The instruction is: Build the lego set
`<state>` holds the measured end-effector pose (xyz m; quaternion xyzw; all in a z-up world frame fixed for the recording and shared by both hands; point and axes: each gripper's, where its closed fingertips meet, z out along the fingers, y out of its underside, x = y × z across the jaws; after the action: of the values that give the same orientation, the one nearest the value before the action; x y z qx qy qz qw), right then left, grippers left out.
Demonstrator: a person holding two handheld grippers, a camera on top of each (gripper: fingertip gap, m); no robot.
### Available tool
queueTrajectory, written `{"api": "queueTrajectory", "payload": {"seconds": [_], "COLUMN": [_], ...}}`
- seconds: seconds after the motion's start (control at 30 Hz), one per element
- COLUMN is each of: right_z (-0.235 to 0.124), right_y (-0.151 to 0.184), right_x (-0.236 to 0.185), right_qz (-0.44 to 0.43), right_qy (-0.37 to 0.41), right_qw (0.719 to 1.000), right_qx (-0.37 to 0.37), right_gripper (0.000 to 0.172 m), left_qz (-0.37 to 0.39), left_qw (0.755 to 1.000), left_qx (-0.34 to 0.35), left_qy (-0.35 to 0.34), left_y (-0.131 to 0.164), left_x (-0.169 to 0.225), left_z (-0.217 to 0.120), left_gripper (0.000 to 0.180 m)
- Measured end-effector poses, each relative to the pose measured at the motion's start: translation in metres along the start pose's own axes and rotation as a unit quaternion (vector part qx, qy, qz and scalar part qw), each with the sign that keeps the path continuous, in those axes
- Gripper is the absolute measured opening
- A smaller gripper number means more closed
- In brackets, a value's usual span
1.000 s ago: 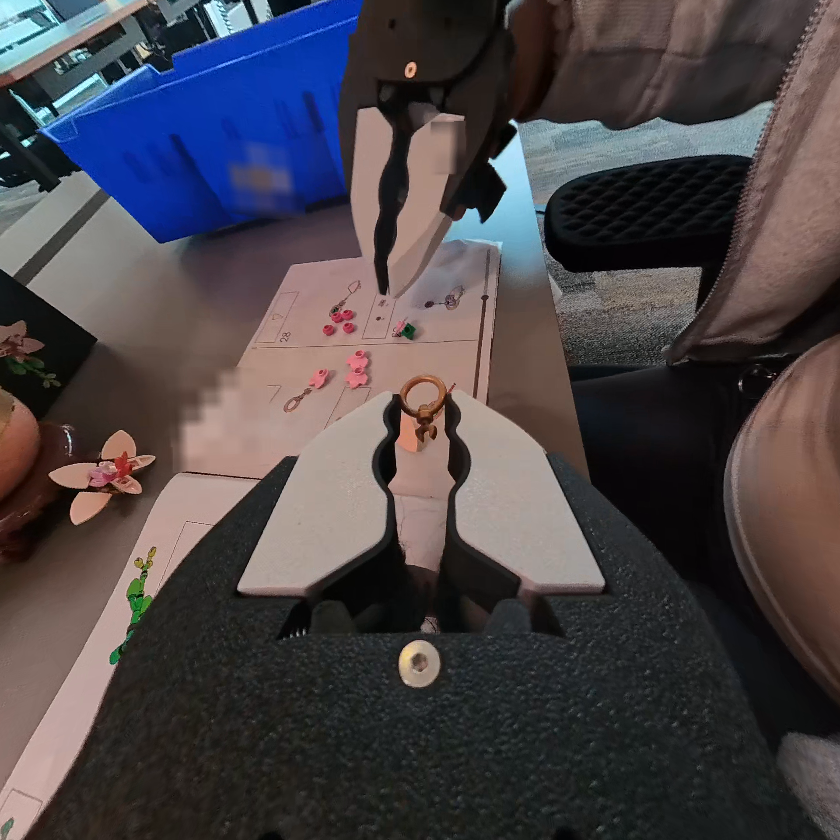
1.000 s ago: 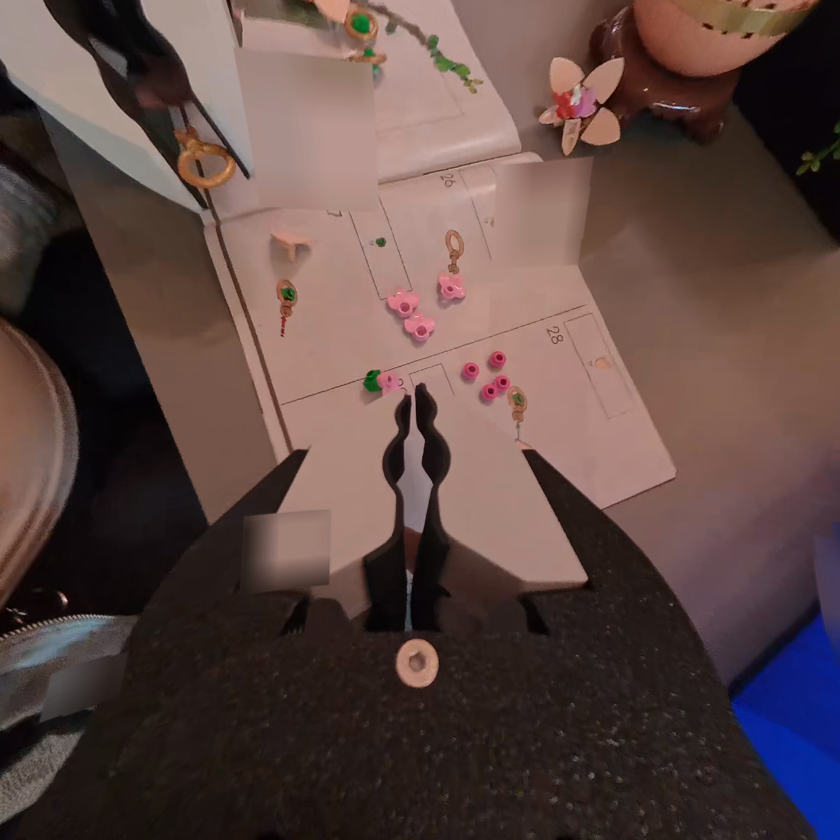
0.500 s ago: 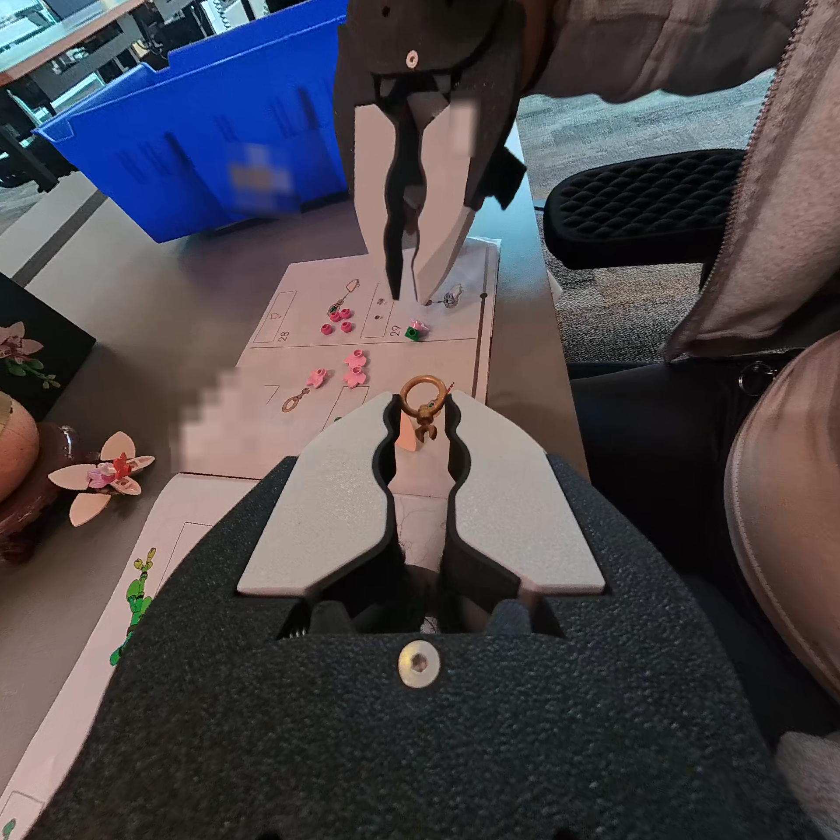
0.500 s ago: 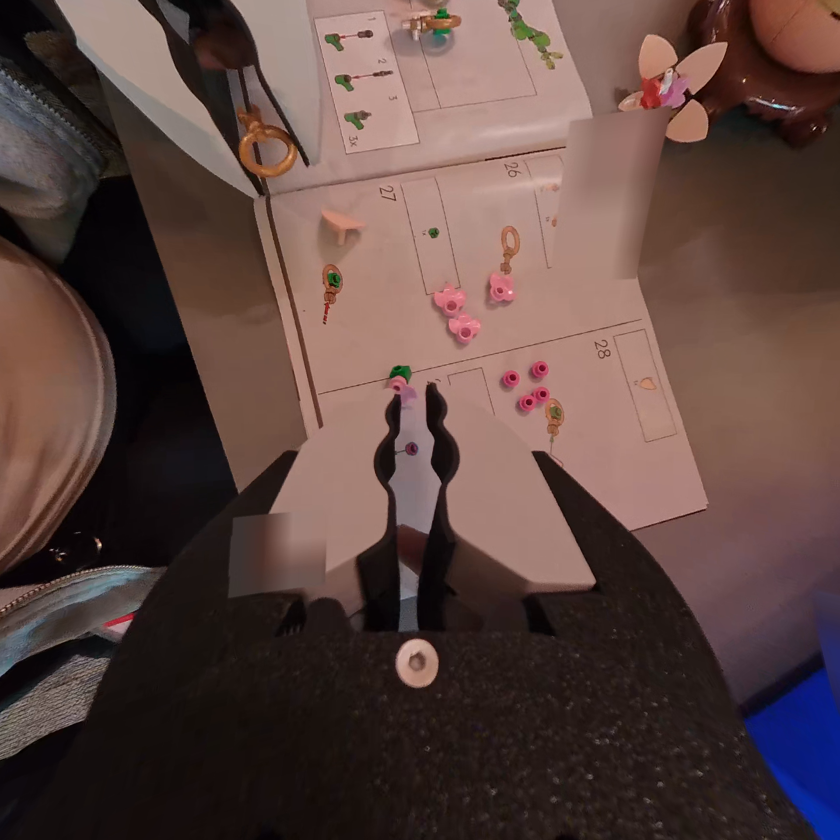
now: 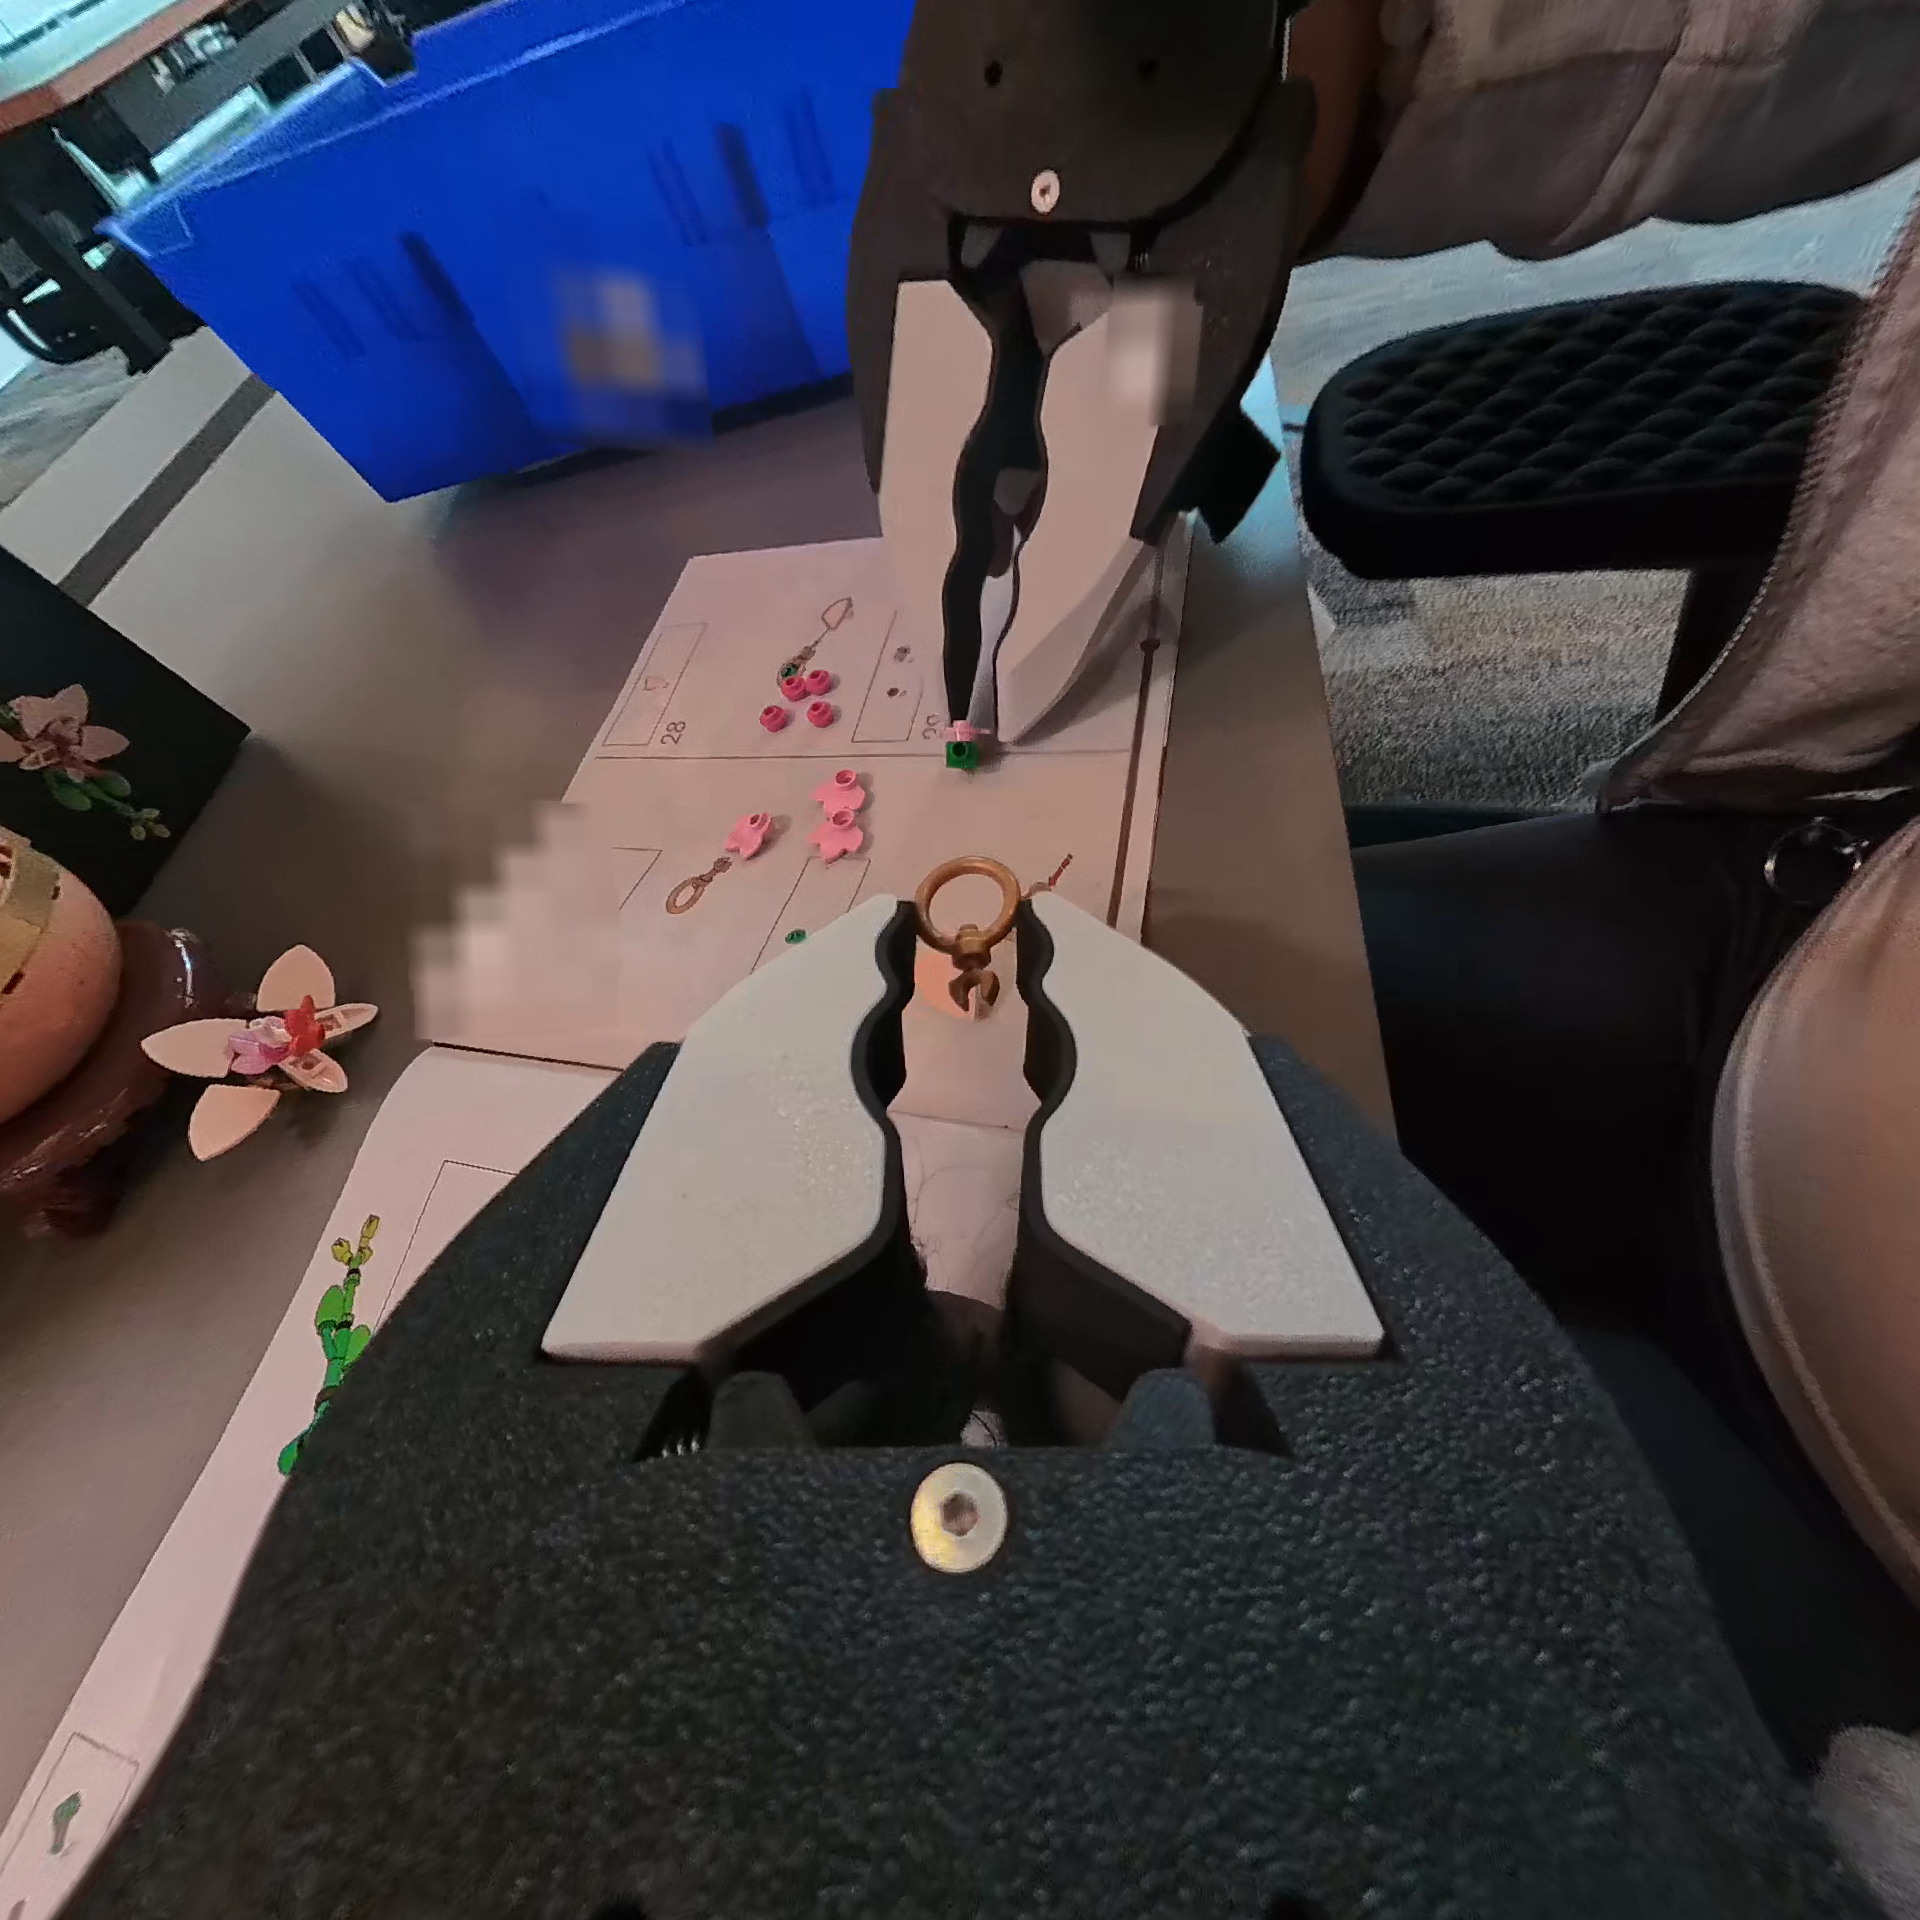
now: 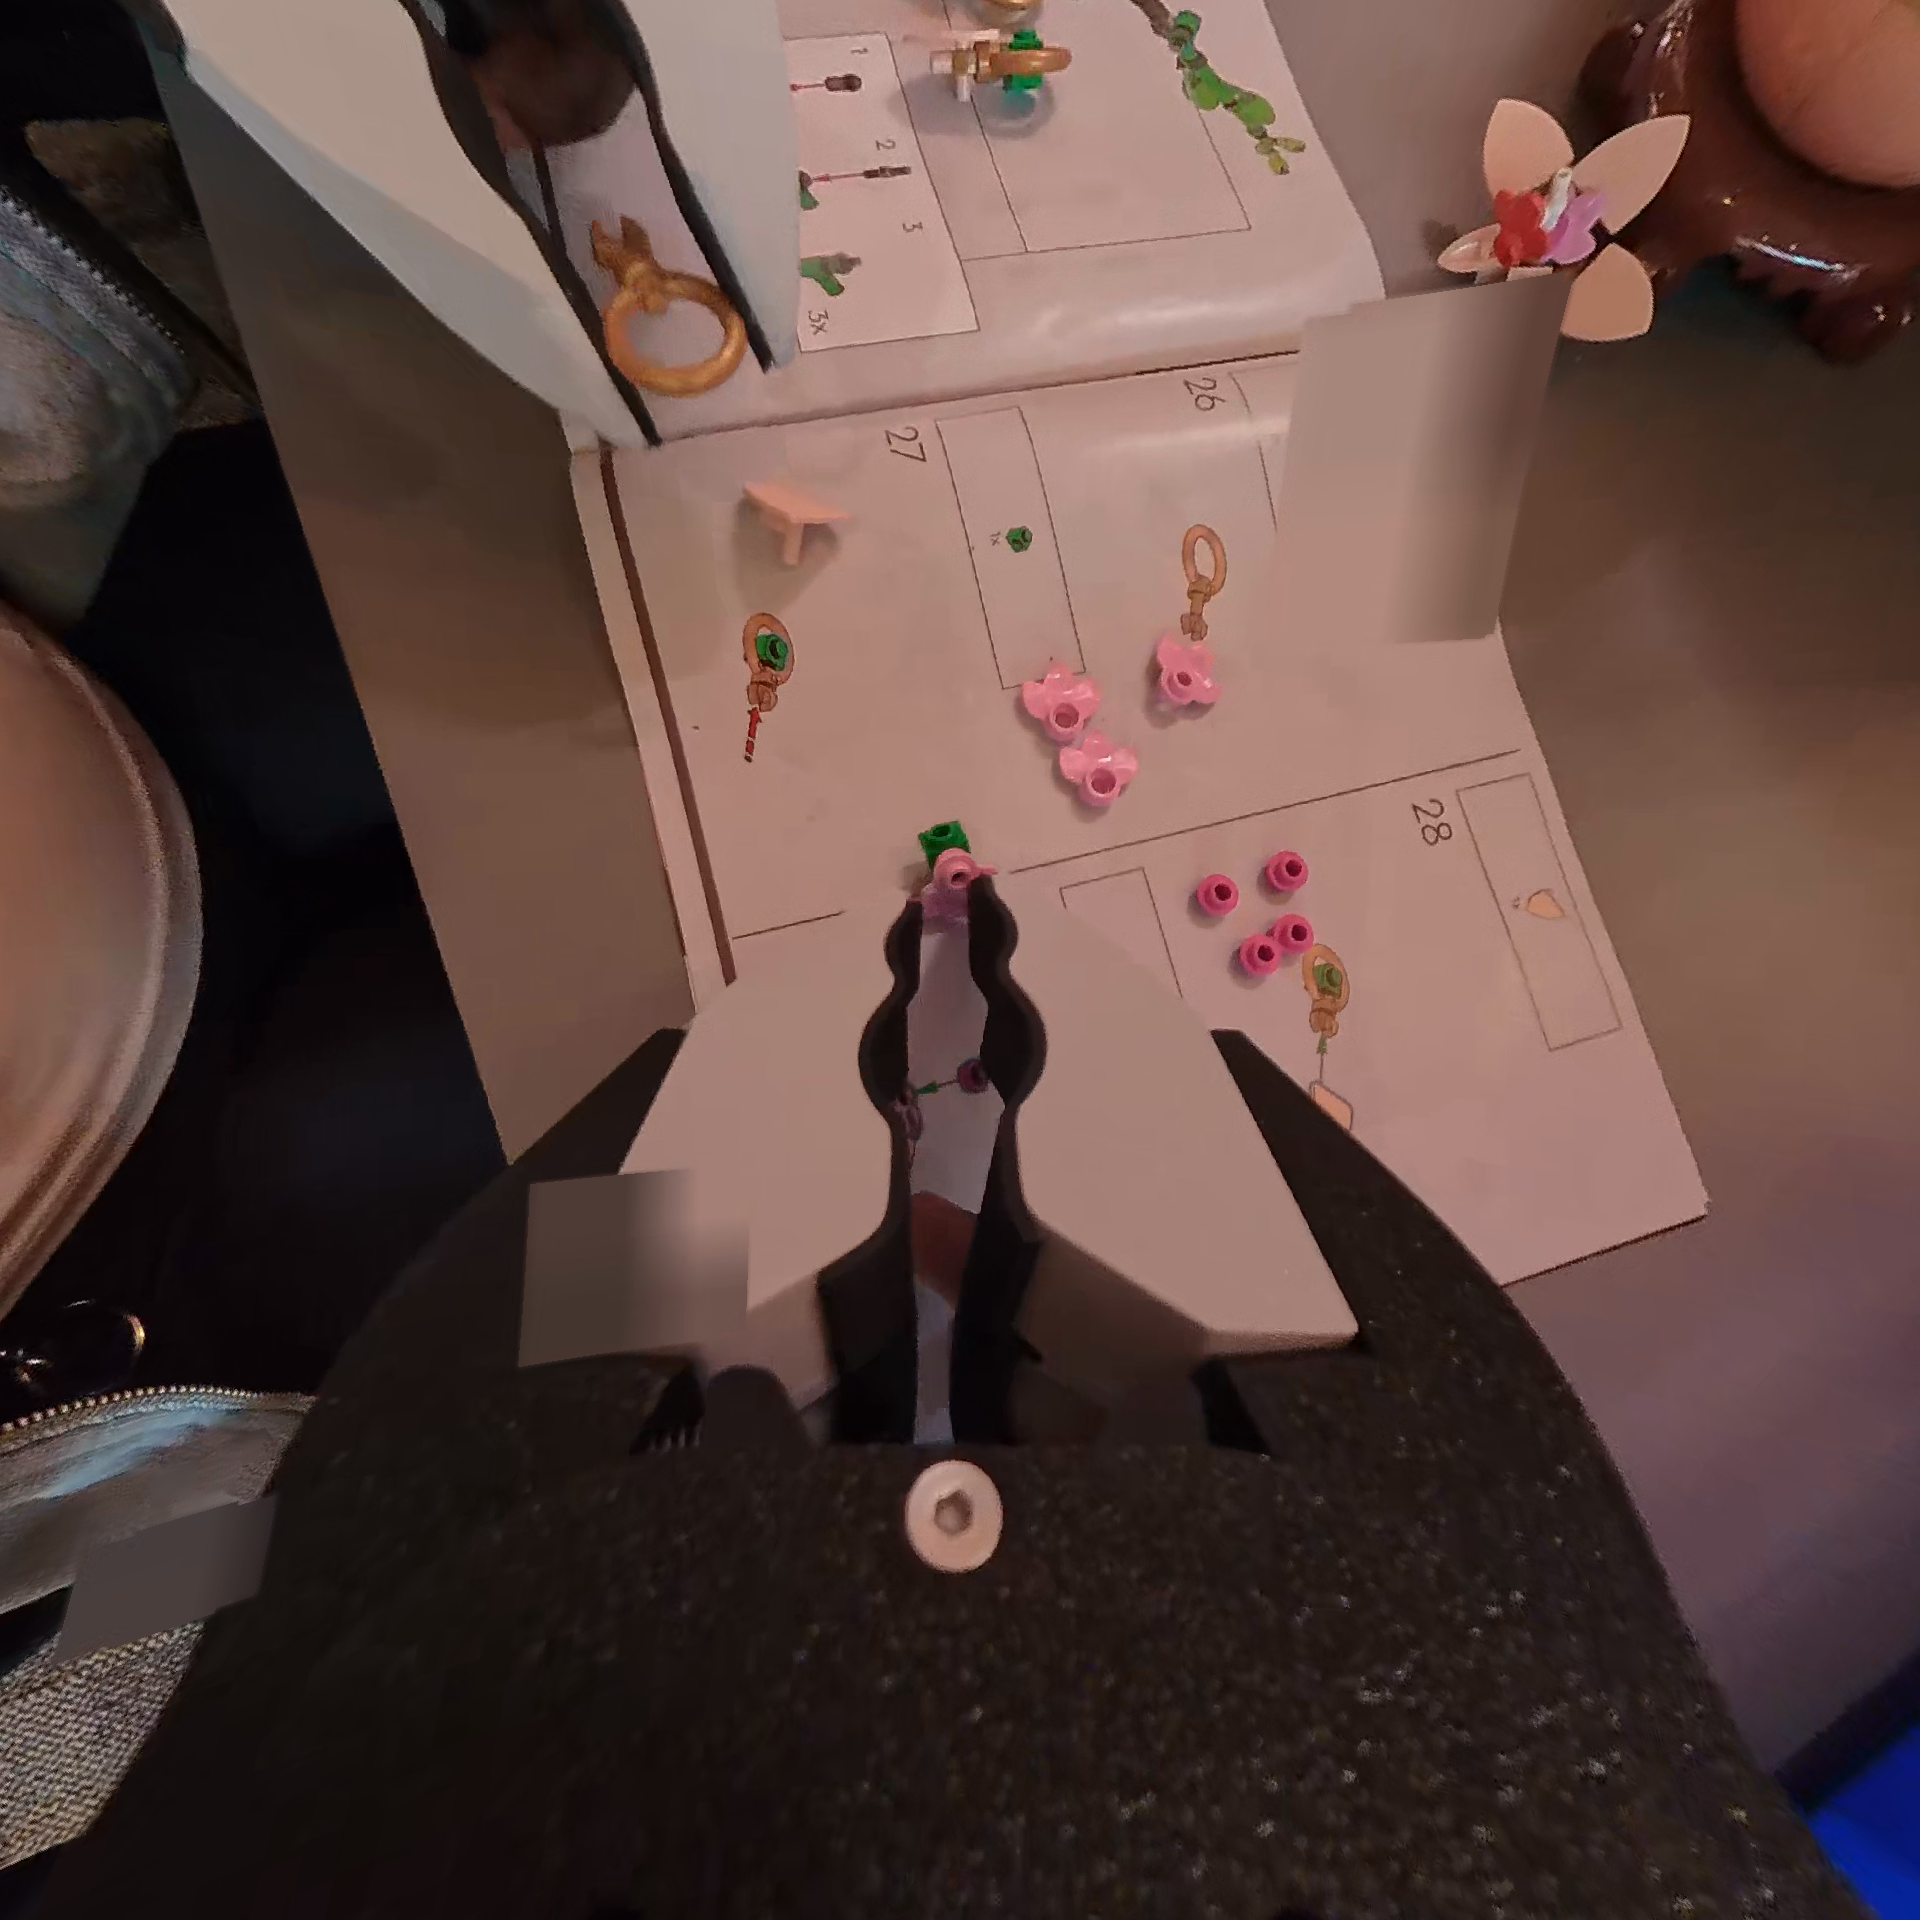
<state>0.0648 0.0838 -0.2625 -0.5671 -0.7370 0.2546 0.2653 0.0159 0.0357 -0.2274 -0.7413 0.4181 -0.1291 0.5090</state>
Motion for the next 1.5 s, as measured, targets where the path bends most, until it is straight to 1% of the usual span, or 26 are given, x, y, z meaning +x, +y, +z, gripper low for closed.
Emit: {"api": "queueTrajectory", "payload": {"seconds": [0.13, 0.27, 0.33, 0.4, 0.5, 0.7, 0.8, 0.9, 1.0, 1.1, 1.27, 1.33, 1.43, 1.5], "right_z": [0.0, -0.004, -0.004, -0.005, -0.004, -0.002, 0.0, 0.003, 0.004, 0.004, 0.007, 0.009, 0.009, 0.008], "right_y": [-0.008, -0.014, -0.012, -0.01, -0.01, -0.003, -0.001, -0.002, -0.006, -0.01, -0.012, -0.012, -0.015, -0.014], "right_x": [0.0, 0.001, 0.001, 0.003, -0.001, -0.008, -0.009, -0.006, -0.004, -0.001, -0.001, -0.004, -0.008, -0.011], "right_qz": [-0.016, -0.027, -0.031, -0.039, -0.044, -0.004, 0.002, 0.006, -0.002, -0.011, -0.017, -0.009, 0.028, 0.06], "right_qy": [-0.007, -0.015, -0.023, -0.019, -0.033, -0.022, 0.005, 0.015, 0.01, 0.003, -0.032, -0.062, -0.112, -0.146], "right_qw": [1.0, 0.999, 0.999, 0.999, 0.998, 1.0, 1.0, 0.999, 1.0, 1.0, 0.999, 0.998, 0.993, 0.987], "right_qx": [0.006, 0.026, 0.023, 0.017, 0.01, 0.013, 0.02, 0.029, 0.03, 0.029, 0.014, 0.004, -0.007, -0.029], "right_gripper": [0.008, 0.008, 0.007, 0.012, 0.02, 0.022, 0.019, 0.01, 0.004, 0.002, 0.002, 0.002, 0.002, 0.005], "left_qz": [0.016, 0.013, 0.008, 0.006, 0.012, 0.015, 0.01, 0.012, 0.017, 0.021, 0.022, 0.022, 0.022, 0.025], "left_qw": [0.999, 0.999, 1.0, 0.999, 0.999, 0.999, 0.999, 0.999, 0.999, 0.999, 0.999, 0.999, 0.999, 0.998], "left_qx": [-0.032, -0.032, -0.031, -0.032, -0.04, -0.045, -0.042, -0.042, -0.044, -0.047, -0.049, -0.048, -0.049, -0.052], "left_qy": [-0.005, -0.003, -0.001, -0.002, 0.0, -0.003, -0.003, -0.003, -0.006, -0.006, -0.004, -0.004, -0.005, -0.005], "left_y": [0.007, 0.007, 0.007, 0.007, 0.009, 0.01, 0.01, 0.009, 0.01, 0.011, 0.011, 0.011, 0.011, 0.012], "left_x": [0.002, 0.002, 0.001, 0.001, 0.002, 0.002, 0.002, 0.002, 0.002, 0.003, 0.004, 0.004, 0.003, 0.004], "left_z": [0.006, 0.006, 0.005, 0.005, 0.006, 0.007, 0.007, 0.006, 0.007, 0.007, 0.007, 0.007, 0.007, 0.008], "left_gripper": [0.019, 0.019, 0.019, 0.019, 0.019, 0.019, 0.019, 0.019, 0.019, 0.019, 0.019, 0.019, 0.019, 0.019]}}
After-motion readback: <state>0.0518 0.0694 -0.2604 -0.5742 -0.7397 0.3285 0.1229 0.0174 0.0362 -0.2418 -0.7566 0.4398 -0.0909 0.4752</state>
